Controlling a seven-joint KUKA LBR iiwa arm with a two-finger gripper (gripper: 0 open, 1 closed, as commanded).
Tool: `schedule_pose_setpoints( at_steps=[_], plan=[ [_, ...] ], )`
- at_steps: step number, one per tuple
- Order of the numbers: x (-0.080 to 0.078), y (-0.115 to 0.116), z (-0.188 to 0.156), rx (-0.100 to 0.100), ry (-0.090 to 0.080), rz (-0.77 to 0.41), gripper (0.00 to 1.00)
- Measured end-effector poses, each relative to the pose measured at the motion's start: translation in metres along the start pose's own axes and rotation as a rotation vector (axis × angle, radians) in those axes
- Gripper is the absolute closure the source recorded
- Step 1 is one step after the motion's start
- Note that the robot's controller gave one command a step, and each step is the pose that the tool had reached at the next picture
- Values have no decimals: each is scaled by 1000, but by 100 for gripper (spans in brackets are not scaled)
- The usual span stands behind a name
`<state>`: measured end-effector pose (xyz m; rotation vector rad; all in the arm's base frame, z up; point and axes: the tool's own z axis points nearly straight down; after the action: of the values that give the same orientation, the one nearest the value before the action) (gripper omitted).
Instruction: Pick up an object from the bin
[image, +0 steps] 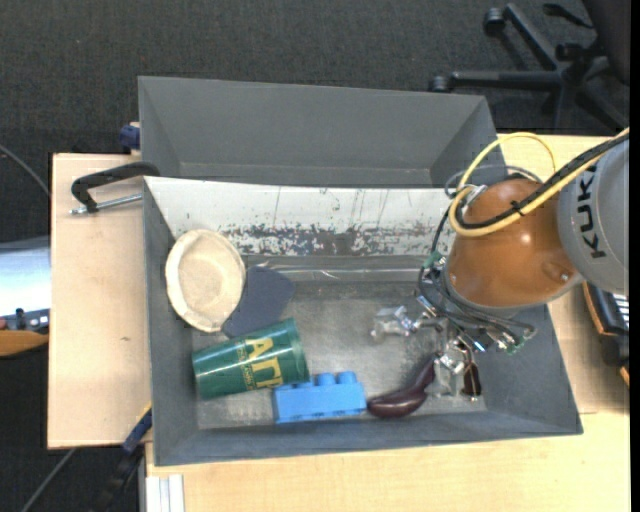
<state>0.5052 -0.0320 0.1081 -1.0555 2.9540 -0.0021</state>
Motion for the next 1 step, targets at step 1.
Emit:
schedule_pose_setpoints(
  at_steps=[1],
  plan=[
    [10, 2, 34, -6, 3, 46, 0]
  ],
)
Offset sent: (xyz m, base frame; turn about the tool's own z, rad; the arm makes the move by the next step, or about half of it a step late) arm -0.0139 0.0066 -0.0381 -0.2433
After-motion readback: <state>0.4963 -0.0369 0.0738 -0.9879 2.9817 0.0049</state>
